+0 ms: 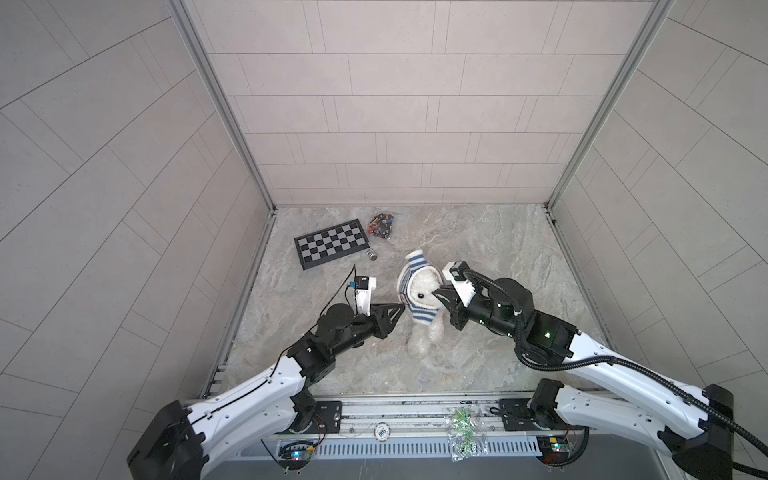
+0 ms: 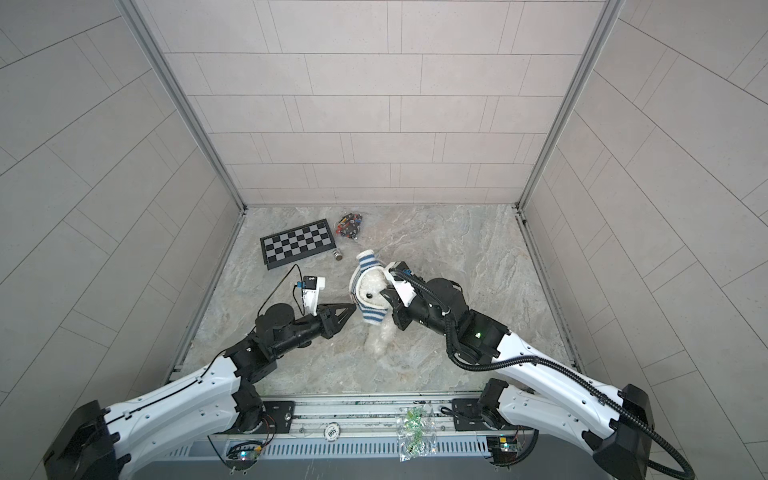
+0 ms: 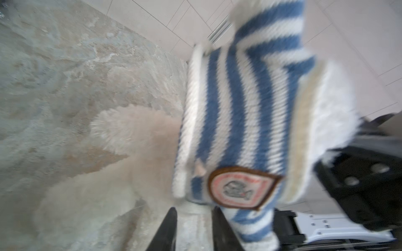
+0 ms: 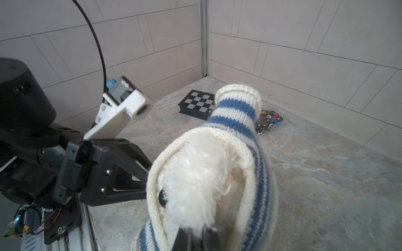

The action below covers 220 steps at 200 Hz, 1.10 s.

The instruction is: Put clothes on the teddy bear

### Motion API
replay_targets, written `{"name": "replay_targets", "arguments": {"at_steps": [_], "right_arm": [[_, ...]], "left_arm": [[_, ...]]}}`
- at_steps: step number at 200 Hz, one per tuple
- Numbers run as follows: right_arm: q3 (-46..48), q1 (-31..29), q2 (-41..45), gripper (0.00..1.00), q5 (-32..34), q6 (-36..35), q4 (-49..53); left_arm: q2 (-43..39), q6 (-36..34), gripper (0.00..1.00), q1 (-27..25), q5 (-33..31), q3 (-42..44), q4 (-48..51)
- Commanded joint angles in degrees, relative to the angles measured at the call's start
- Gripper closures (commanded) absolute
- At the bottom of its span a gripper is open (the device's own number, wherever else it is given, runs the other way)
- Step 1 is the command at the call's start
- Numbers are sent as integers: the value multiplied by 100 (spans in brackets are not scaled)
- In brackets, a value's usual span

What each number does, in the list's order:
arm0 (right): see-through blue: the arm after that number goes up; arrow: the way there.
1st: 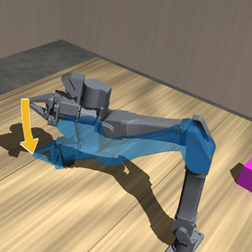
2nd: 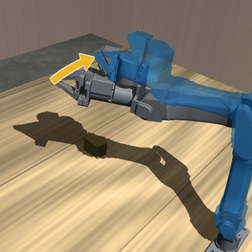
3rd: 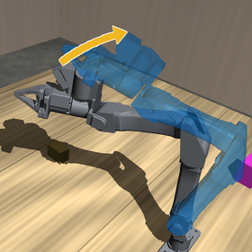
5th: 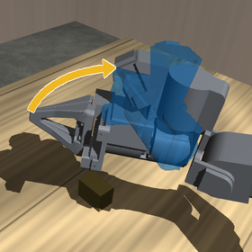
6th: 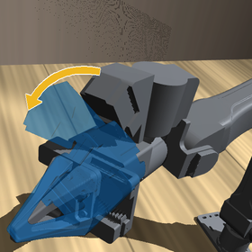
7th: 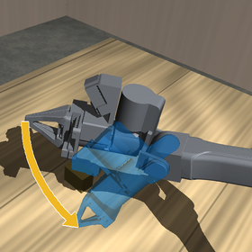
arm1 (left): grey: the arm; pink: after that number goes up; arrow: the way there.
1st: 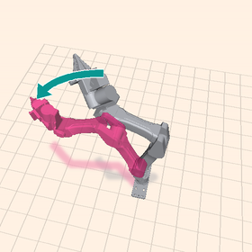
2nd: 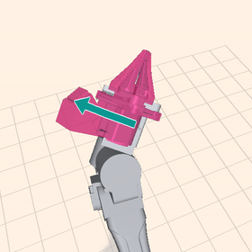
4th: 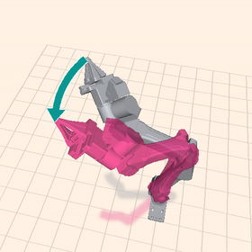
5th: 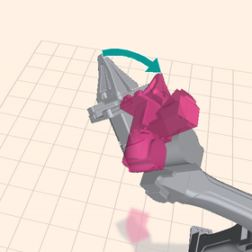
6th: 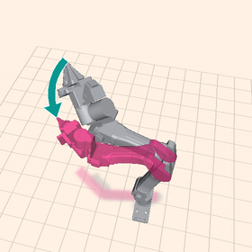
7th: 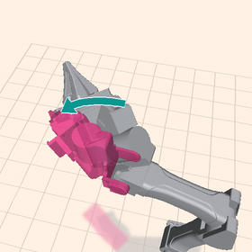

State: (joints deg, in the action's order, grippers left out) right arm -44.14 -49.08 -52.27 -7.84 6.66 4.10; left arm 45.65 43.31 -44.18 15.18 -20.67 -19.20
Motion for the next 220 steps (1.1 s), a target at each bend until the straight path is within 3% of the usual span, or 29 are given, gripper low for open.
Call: {"name": "replay_targets", "arguments": {"at_steps": [1,20,48,90,150,182,220], "right_arm": [[-138,17,144,100,-157,-794,327],[-16,30,285,100,-204,-1195,353],[-83,30,244,100,-773,-1715,639],[49,21,339,100,-1324,-1938,526],[72,14,314,100,-1472,-2084,475],[55,12,256,100,-1414,-2125,471],[21,12,130,100,-1358,-2142,452]], "left_arm": [[-646,-759,50,7,169,-431,1094],[-973,-1056,42,50,227,-712,1785],[-1086,-1548,40,179,160,-1404,2591],[-322,-2187,36,353,173,-2474,3163],[632,-2542,37,490,572,-3021,3115],[922,-2663,55,490,827,-3222,3188],[940,-2546,86,500,937,-3093,2950]]}}
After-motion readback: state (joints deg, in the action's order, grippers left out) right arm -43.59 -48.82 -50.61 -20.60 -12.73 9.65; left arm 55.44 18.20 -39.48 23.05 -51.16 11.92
